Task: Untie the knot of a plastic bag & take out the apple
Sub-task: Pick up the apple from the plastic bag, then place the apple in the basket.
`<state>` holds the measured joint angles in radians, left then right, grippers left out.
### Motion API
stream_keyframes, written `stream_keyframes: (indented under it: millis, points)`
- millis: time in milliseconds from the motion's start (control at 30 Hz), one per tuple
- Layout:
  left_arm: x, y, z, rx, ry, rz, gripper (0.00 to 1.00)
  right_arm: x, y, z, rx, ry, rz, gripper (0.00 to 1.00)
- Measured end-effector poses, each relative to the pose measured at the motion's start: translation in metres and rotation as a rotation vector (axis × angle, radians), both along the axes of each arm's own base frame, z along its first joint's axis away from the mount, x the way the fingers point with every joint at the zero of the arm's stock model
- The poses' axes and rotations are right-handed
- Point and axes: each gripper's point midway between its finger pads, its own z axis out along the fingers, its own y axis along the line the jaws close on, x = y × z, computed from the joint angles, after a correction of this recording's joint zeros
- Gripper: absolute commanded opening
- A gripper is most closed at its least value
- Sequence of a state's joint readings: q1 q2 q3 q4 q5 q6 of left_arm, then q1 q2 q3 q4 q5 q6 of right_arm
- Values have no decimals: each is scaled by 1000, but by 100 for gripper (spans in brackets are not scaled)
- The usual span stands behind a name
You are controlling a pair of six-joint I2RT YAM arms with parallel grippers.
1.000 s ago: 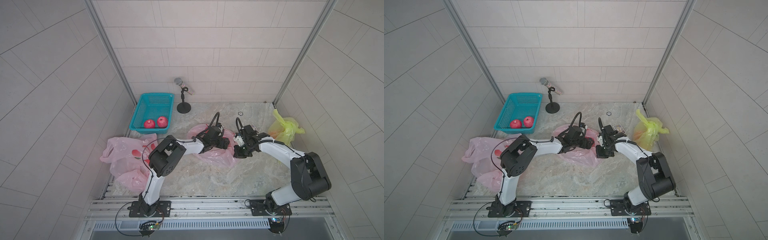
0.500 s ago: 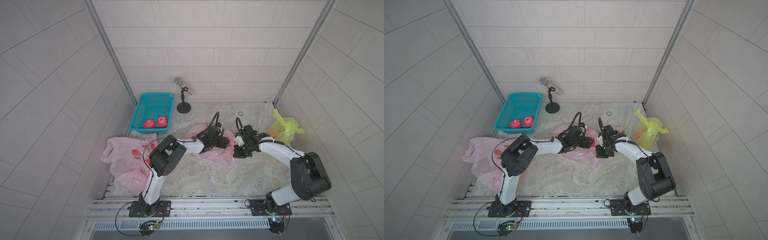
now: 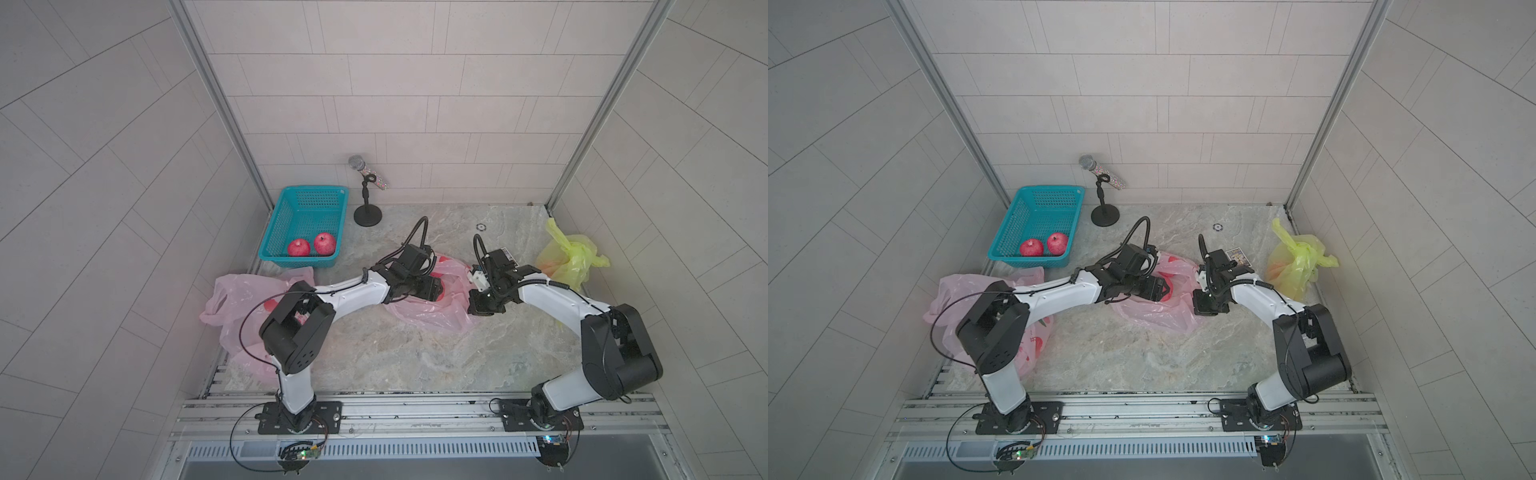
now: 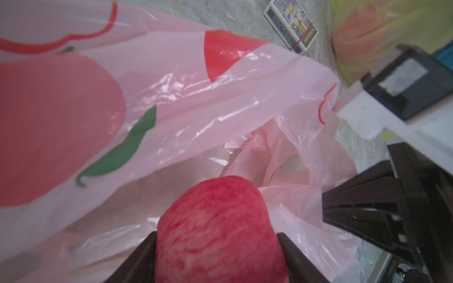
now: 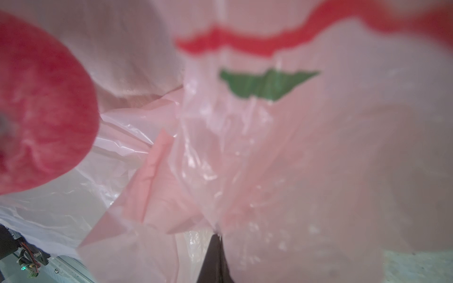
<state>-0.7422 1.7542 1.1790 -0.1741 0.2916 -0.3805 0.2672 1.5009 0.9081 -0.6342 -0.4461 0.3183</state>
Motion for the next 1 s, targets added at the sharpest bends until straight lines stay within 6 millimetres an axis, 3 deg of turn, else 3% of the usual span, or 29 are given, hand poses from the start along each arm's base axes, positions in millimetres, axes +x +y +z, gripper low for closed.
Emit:
stream_keyframes:
  millis: [67,167,333,500,800,1000]
  points:
    - [-3,9,14,-4,-17,0,0,0,0,0,2,-1,0,27]
    - [1,26,41,-28,-55,27,0,0,1,2,9,-5,2,39]
    - [36,75,77,-66,-127,166,0,2,3,14,26,-32,-1,58]
    - [67,122,87,-54,-174,301,0,12,8,44,56,-105,-4,76]
    - [126,192,121,-81,-267,481,0,5,7,82,76,-172,-8,83]
    - [161,220,116,-41,-286,536,0,7,7,117,99,-252,-15,95]
